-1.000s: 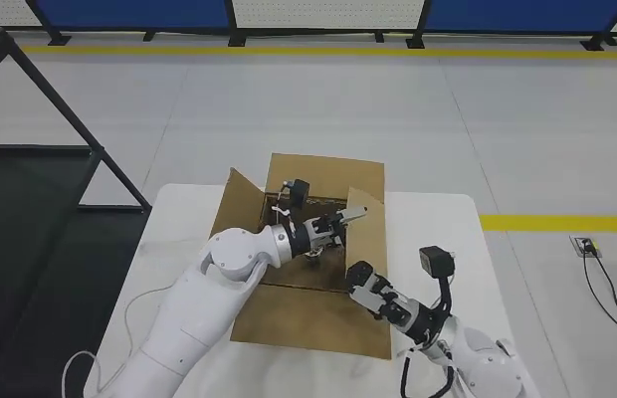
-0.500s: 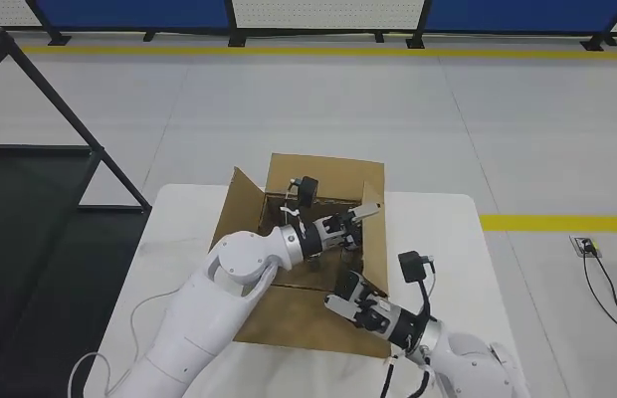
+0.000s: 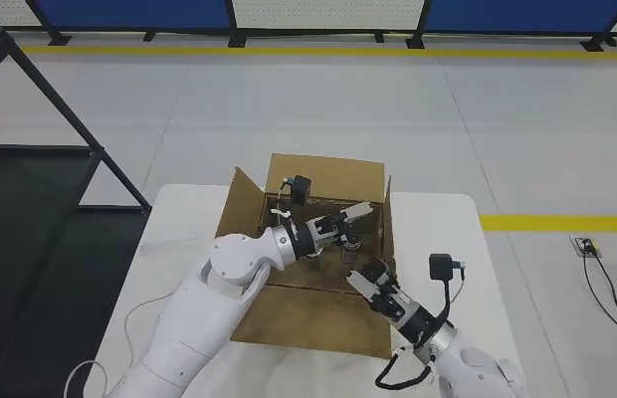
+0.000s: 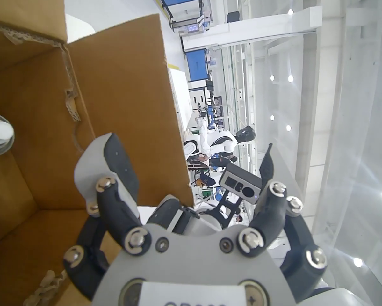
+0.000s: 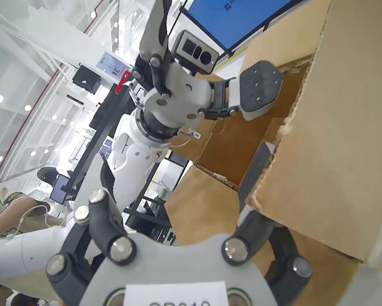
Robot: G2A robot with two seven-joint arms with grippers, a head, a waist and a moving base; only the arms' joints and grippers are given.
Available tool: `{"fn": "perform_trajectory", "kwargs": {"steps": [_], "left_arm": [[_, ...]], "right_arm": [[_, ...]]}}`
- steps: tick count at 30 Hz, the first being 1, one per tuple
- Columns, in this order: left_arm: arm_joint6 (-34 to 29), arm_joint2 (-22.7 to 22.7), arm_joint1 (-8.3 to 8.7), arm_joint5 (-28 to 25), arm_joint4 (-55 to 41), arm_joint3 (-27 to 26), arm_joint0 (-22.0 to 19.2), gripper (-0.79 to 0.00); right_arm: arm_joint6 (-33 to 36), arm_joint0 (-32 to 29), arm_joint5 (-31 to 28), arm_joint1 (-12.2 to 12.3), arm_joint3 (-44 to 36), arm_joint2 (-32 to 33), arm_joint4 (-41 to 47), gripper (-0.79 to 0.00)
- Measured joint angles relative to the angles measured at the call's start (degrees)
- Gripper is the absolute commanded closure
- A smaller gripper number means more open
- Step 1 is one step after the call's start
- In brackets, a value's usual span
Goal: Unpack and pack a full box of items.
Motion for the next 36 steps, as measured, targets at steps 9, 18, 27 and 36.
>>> {"fn": "perform_trajectory", "kwargs": {"steps": [9,18,27,36], "left_arm": [[-3.15,-9.65,2.73,-3.65,1.24,-6.40,6.94,-0.785],[-4.34,-20.26,5.08,-3.58,-0.51,-12.65,14.74,-0.785],[-4.78,-27.69,6.54,-3.21,-3.19,-15.82,21.28,-0.785],[-4.98,-32.72,7.56,-3.47,-5.01,-19.01,26.61,-0.785]], "right_arm": [[-4.73,-1.66,2.47,0.16,-0.30,2.50,2.19,-0.785],[-4.92,-0.22,6.54,0.24,2.38,5.47,10.19,-0.785],[-4.93,-0.25,6.42,0.24,2.33,5.45,9.52,-0.785],[-7.45,-0.03,5.86,0.34,0.19,4.98,6.81,-0.785]]}}
